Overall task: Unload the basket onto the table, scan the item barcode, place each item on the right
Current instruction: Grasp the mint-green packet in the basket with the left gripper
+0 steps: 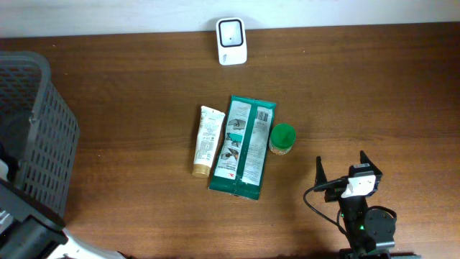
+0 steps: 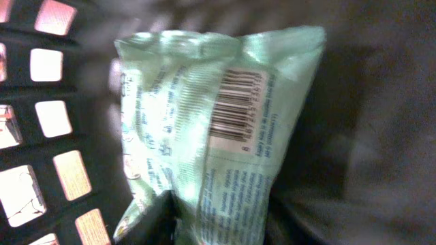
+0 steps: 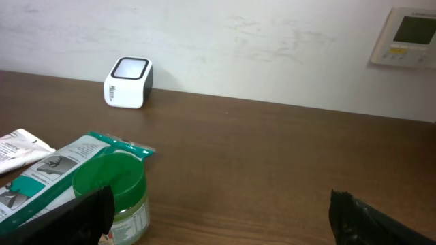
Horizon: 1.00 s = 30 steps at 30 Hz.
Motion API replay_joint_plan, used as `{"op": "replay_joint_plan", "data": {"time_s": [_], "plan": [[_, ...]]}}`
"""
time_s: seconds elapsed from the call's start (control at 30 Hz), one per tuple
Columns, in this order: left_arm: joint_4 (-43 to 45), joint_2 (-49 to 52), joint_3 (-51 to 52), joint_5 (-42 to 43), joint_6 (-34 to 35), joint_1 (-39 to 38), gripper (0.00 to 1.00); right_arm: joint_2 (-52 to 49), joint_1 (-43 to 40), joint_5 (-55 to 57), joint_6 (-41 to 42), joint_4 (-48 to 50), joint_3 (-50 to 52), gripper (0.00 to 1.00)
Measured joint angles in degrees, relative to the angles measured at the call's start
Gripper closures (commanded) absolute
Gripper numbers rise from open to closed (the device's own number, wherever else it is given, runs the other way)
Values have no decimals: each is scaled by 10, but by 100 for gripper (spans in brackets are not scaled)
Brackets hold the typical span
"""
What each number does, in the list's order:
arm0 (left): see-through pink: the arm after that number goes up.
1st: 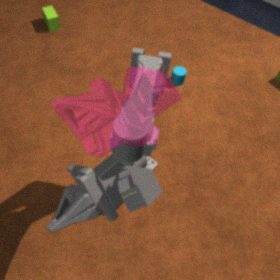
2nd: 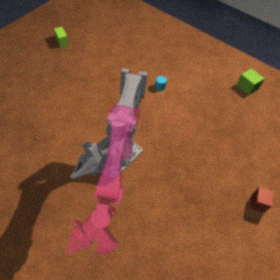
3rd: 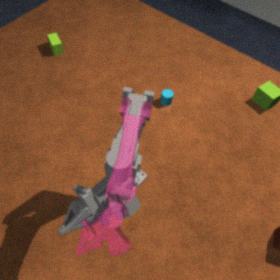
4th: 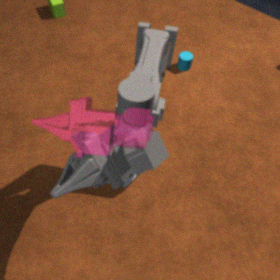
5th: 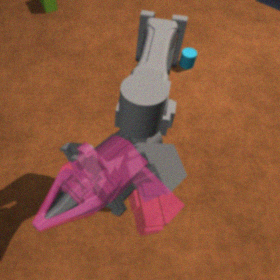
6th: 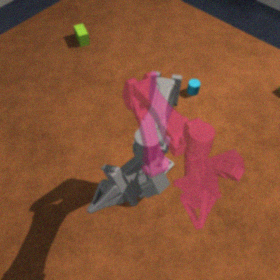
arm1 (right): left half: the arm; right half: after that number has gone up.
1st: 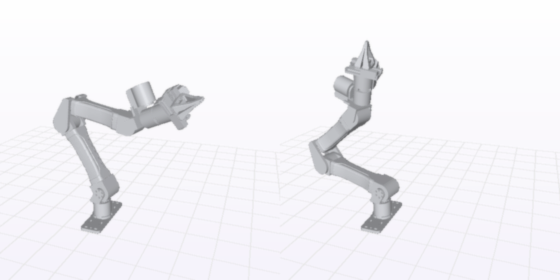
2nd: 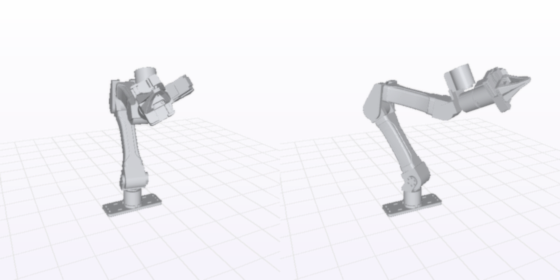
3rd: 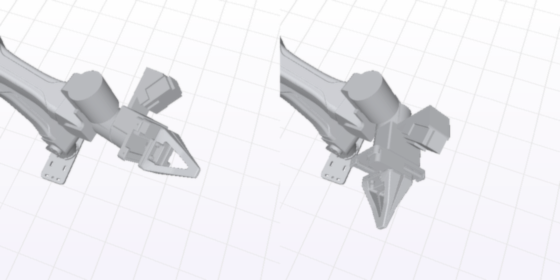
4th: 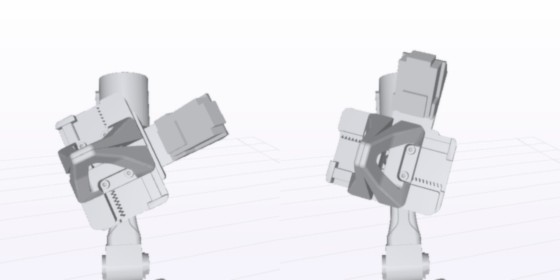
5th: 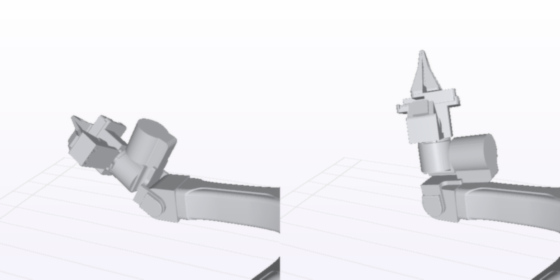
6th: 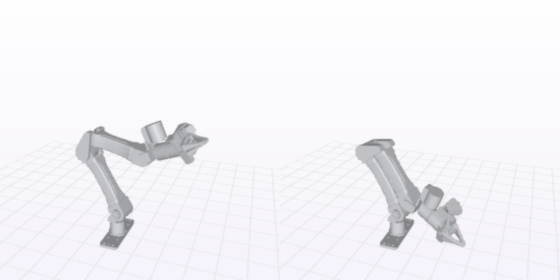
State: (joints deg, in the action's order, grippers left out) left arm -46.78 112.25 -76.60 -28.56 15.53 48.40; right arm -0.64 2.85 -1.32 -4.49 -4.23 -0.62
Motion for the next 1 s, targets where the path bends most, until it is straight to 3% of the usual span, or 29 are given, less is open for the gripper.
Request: {"op": "replay_joint_plan", "data": {"time_s": [0.2,0.43,0.53,0.63,0.77,0.9,1.0], "plan": [[-34,1,-31,13,-1,1,100,0,0,0,0,0,0,2],[-110,-48,-260,98,-1,-36,100,0,0,0,0,0,0,2],[-108,-136,-326,148,-1,-105,100,0,0,0,0,0,0,2],[-124,-216,-340,198,-1,-231,100,0,0,0,0,0,0,2],[-183,-214,-328,221,-1,-385,100,0,0,0,0,0,0,2],[-194,-178,-210,230,-4,-530,100,0,0,0,0,0,0,2],[-140,-163,-105,226,-9,-564,100,0,0,0,0,0,0,2]]}}
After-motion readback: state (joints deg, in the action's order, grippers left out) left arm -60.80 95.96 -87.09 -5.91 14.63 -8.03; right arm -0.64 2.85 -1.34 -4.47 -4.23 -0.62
